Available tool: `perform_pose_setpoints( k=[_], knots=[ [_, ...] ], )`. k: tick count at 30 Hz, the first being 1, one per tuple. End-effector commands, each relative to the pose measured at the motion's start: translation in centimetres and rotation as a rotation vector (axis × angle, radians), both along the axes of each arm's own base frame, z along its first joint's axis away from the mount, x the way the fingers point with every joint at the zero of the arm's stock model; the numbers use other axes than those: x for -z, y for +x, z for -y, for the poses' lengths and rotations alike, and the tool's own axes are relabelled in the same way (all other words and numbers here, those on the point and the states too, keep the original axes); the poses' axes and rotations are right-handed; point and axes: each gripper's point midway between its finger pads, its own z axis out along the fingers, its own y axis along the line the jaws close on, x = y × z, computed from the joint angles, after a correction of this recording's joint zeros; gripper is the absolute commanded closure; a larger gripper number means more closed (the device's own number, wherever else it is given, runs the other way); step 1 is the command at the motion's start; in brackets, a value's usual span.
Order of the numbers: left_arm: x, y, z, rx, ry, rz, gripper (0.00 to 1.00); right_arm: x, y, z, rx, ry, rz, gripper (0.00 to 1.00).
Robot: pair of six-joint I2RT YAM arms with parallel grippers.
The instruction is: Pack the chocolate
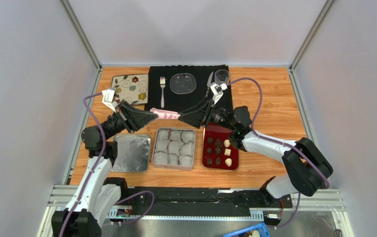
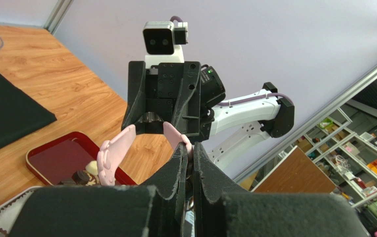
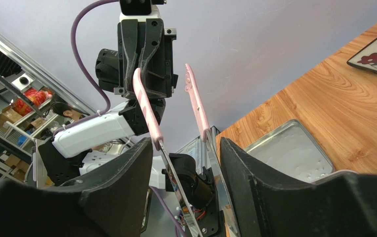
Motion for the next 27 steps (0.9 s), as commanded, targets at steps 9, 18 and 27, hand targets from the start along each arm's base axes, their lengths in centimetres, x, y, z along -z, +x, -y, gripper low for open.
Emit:
perform_pose_setpoints(
  k=[9, 18, 27],
  knots=[
    [0.0, -0.6, -0.2, -0.022, -0.001, 0.068, 1.00, -3.4, -0.9, 0.4, -0.003, 0.068, 0.094, 0.53],
    [1.1, -0.2, -0.2, -0.033, 0.015, 0.030, 0.95, -3.5, -1.3, 0.8, -0.001, 0.047, 0.080, 0.60],
    [2.4, 0.5, -0.2, -0.046, 0.065, 0.015, 0.67, -1.5, -1.6, 2.3, 0.085, -0.163, 0.021, 0.67]
  ],
)
